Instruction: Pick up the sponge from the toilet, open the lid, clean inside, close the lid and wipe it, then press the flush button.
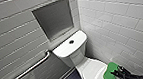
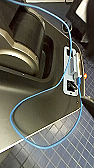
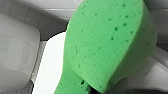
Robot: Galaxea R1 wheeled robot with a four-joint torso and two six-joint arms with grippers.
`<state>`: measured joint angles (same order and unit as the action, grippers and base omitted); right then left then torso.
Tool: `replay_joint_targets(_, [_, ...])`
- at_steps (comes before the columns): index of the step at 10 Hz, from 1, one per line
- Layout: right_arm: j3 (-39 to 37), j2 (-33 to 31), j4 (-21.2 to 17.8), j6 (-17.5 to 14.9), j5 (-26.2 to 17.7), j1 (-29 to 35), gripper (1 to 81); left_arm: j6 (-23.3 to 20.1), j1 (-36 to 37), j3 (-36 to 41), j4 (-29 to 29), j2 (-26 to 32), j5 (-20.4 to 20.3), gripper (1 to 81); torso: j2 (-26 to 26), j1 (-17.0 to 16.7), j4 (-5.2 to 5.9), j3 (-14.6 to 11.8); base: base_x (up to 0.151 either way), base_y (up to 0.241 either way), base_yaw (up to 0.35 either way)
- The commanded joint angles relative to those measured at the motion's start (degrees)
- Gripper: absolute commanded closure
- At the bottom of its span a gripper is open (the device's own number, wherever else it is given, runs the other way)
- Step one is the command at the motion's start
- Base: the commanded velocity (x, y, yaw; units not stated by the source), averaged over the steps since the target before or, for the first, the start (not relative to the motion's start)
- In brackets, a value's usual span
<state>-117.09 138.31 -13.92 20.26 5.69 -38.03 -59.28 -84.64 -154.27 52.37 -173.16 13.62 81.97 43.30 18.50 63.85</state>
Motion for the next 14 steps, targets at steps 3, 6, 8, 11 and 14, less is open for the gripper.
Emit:
replay_joint_targets(3, [9.5, -10.8, -0.8, 2.4, 12.3, -8.9, 81.1, -0.1, -1.0, -0.2, -0.5, 0.9, 6.0, 1.0, 0.0, 0.0, 0.0, 0.0, 0.0, 0.0, 0.0])
replay_joint_targets(6, [16.4, -16.6, -0.2, 2.5, 20.1, -17.1, 81.1, -0.1, -1.0, -0.2, -0.5, 0.7, 6.0, 1.0, 0.0, 0.0, 0.0, 0.0, 0.0, 0.0, 0.0])
replay_joint_targets(8, [22.7, -21.6, 1.0, 2.4, 24.3, -22.4, 81.1, -0.2, -1.0, -0.2, -0.5, 0.3, 5.9, 1.0, 0.0, 0.0, 0.0, 0.0, 0.0, 0.0, 0.0])
replay_joint_targets(11, [32.5, -25.4, 3.5, 1.7, 30.4, -26.4, 81.1, -0.3, -0.8, -0.2, -0.5, 0.0, 5.9, 1.0, 0.0, 0.0, 0.0, 0.0, 0.0, 0.0, 0.0])
replay_joint_targets(14, [39.2, -28.0, 6.3, 1.5, 29.3, -20.7, 81.1, -0.3, -0.7, -0.2, -0.4, 0.1, 5.9, 1.0, 0.0, 0.0, 0.0, 0.0, 0.0, 0.0, 0.0])
